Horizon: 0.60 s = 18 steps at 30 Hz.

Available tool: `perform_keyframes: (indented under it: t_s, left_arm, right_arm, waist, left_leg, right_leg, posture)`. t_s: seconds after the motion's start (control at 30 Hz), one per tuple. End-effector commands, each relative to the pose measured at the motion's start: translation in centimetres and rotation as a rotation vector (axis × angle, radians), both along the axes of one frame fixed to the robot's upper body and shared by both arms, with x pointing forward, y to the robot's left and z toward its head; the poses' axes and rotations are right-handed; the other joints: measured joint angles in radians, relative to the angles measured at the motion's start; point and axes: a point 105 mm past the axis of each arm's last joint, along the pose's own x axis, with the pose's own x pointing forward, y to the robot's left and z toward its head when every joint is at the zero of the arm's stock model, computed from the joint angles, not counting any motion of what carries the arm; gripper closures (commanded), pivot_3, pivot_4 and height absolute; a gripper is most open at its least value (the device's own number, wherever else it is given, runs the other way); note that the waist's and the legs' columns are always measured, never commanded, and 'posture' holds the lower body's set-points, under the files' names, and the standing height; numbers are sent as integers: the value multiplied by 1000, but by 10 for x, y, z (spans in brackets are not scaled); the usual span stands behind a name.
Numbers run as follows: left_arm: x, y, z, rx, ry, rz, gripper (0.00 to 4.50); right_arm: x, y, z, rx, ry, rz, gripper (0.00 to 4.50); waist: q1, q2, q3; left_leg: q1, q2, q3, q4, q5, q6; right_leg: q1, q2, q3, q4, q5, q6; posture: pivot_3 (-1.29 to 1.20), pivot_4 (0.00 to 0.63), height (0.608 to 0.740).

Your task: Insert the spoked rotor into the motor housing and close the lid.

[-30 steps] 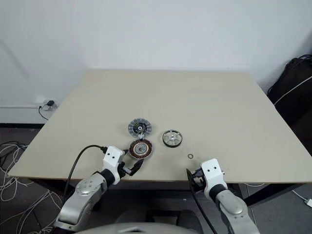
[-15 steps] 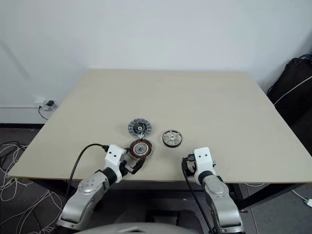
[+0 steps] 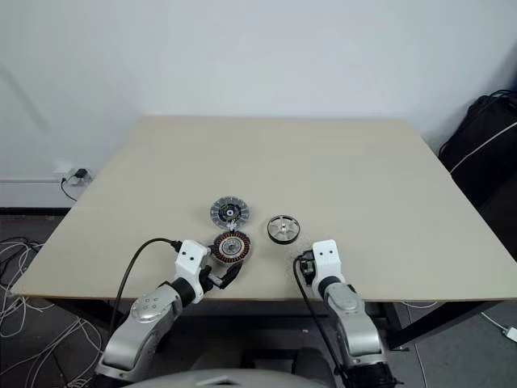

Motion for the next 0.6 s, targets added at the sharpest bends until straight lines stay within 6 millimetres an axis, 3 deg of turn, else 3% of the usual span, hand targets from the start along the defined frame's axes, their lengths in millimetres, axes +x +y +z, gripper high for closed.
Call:
perform_keyframes:
  t_s: [0.03, 0.1, 0.2, 0.4, 0.6]
  left_arm:
    - [5, -4, 15, -16, -65, -8, 0]
    - [5, -4, 14, -16, -65, -6, 0]
    - [4, -4, 15, -16, -67, -4, 0]
    - [4, 3, 17, -20, -101, 17, 0]
    - [-3, 8, 6, -21, -77, 27, 0]
  right_arm:
    - [-2, -9, -5, -24, 19, -29, 3302]
    - [-3, -10, -6, -22, 22, -30, 3825]
    - [-6, -10, -3, -25, 19, -20, 3822]
    - [-12, 13, 30, 4, -60, 144, 3822]
    - [13, 43, 52, -8, -127, 214, 3822]
  waist:
    - [2, 0, -1]
    - [3, -1, -1]
    - [4, 0, -1]
    - [4, 0, 0]
    - [-10, -1, 1]
  left_leg:
    - [0, 0, 0, 0, 0, 0]
    - [0, 0, 0, 0, 0, 0]
    - [0, 0, 0, 0, 0, 0]
    - [-1, 0, 0, -1, 0, 0]
    - [0, 0, 0, -1, 0, 0]
  right_leg:
    - [0, 0, 0, 0, 0, 0]
    - [0, 0, 0, 1, 0, 0]
    - [0, 0, 0, 1, 0, 0]
    - [-1, 0, 0, 0, -1, -2]
    - [-2, 0, 0, 3, -1, -2]
  posture:
    - [0, 0, 740]
    - [0, 0, 740]
    - [0, 0, 740]
    - [0, 0, 740]
    - [0, 0, 740]
